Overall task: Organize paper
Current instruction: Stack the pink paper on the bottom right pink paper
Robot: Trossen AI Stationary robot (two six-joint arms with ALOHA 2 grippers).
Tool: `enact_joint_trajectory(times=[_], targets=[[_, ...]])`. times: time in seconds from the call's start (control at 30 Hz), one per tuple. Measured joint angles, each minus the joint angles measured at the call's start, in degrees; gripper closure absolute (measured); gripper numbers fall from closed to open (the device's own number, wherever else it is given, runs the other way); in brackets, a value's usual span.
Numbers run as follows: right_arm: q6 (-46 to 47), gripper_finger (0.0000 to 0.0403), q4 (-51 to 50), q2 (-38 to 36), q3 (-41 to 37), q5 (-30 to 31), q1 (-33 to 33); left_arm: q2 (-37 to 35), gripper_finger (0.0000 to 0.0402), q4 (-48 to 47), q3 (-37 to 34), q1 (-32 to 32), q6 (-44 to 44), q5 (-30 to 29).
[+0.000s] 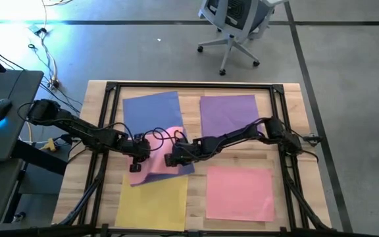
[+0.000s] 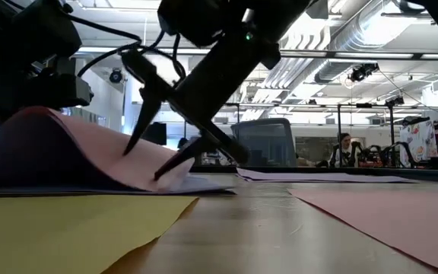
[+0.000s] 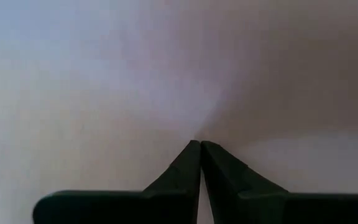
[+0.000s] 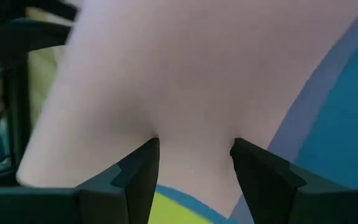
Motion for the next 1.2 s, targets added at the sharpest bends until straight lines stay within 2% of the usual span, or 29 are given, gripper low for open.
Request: enact_joint_trajectory(times=[0.4, 0.83, 1.2], targets=[[-0.22, 0.0214, -2.02, -3.72, 0.00, -3.27, 0.02, 0.11, 0.0402, -0.55, -0.07, 0.00, 0.07, 0.02], [5.34, 0.0210, -2.80, -1.94, 0.02, -0.06, -0.09, 0.07, 0.0402, 0.64, -0.18, -0.02, 0.07, -0.44], [5.30, 0.0108, 8.58, 1.72, 0.02, -0.33, -0.76, 0.15, 0.0402, 3.27, -0.26, 0.00, 0.06, -0.59]])
